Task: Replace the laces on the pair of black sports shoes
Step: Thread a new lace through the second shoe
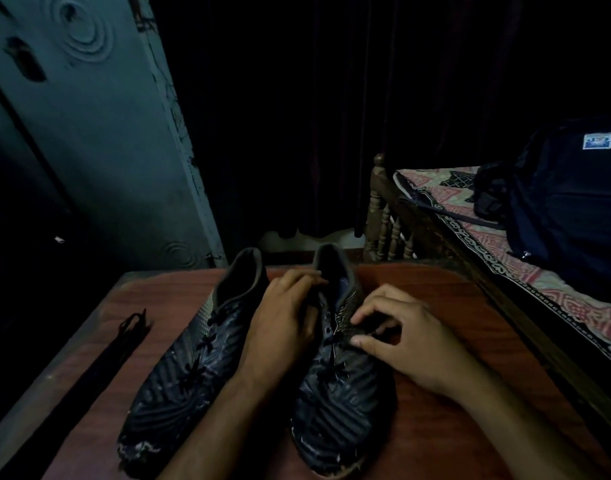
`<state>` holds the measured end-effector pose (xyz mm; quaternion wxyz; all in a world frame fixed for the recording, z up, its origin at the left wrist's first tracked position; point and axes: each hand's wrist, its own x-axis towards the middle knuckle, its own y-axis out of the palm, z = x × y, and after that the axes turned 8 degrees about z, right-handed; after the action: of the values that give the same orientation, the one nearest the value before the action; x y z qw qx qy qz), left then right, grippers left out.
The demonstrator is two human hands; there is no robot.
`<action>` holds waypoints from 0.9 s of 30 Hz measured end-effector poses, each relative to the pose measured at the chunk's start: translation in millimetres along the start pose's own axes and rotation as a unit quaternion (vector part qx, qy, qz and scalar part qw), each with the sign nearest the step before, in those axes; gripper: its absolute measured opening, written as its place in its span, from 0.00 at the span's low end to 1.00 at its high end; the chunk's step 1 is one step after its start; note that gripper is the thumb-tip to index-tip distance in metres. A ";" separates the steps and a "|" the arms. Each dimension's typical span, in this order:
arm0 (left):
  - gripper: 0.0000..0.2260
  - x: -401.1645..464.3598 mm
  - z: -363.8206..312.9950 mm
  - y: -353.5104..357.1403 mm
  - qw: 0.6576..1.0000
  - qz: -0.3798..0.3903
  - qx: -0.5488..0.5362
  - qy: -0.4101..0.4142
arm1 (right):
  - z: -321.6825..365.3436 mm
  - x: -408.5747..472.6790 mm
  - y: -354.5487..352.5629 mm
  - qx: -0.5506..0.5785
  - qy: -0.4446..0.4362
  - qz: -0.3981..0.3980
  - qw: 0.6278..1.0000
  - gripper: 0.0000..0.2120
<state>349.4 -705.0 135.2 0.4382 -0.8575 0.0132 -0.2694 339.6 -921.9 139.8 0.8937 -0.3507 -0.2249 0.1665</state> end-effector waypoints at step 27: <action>0.04 -62.7 -62.9 -22.2 0.998 -0.004 -0.005 -0.064 | 60.4 -13.8 -22.2 0.352 -0.071 0.099 0.928 0.12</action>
<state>261.3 -721.8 153.4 0.4325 -0.8754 -0.0166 -0.2151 299.7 -910.3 190.9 0.9203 -0.0216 -0.1791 0.3471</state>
